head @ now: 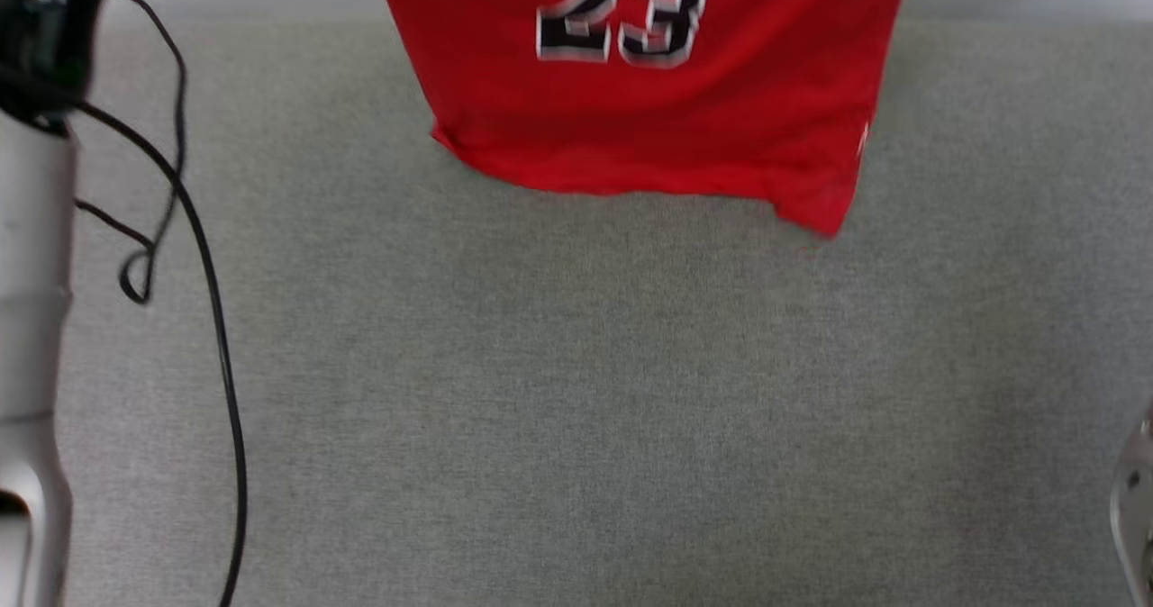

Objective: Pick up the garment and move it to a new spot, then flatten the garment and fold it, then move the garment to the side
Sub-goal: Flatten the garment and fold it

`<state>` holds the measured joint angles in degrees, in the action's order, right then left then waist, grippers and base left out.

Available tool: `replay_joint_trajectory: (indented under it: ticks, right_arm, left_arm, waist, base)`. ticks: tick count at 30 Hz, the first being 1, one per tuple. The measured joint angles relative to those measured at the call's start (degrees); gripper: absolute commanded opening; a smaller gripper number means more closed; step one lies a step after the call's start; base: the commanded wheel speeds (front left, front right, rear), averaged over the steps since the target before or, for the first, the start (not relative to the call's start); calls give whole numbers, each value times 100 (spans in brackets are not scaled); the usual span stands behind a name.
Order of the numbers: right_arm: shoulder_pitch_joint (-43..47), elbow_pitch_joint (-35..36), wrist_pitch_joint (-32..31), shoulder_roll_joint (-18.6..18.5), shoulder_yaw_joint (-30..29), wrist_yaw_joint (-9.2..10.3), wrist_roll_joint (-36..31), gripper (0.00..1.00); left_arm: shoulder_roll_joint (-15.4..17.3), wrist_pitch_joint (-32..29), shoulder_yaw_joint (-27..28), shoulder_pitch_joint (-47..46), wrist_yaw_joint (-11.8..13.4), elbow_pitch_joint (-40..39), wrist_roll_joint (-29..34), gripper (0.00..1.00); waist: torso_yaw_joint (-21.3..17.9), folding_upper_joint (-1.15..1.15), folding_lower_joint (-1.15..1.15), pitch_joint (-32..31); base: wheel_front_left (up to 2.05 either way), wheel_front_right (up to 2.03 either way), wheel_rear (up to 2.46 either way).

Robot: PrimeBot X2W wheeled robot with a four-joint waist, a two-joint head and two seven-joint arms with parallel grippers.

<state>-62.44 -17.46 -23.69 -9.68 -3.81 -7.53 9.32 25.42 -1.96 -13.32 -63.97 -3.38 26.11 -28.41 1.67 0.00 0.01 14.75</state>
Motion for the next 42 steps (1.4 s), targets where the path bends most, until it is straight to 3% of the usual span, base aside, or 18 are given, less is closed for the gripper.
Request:
replay_joint_trajectory:
  ticks: [12,22,32,42]
  right_arm:
    - [-1939,-1426,867,257,60,0,-247,0]
    - [-2543,-2788,1462,428,319,0,-227,0]
    - [-2131,-3812,2025,495,593,1,48,0]
    - [-171,-4127,2684,464,794,1,682,0]
  left_arm:
    - [127,894,-54,-1699,-197,1421,260,0]
    - [103,934,-197,-2111,-365,2454,54,0]
    - [-130,740,-414,-1447,-403,3119,-911,0]
    - [-276,840,-925,576,-404,2837,-2050,0]
  waist:
    - [-177,0,1,859]
    - [-293,0,0,1377]
    - [-259,0,0,1533]
    - [-144,0,-1,970]
  base:
    - [0,0,0]
    - [0,0,0]
    - [0,0,0]
    - [0,0,0]
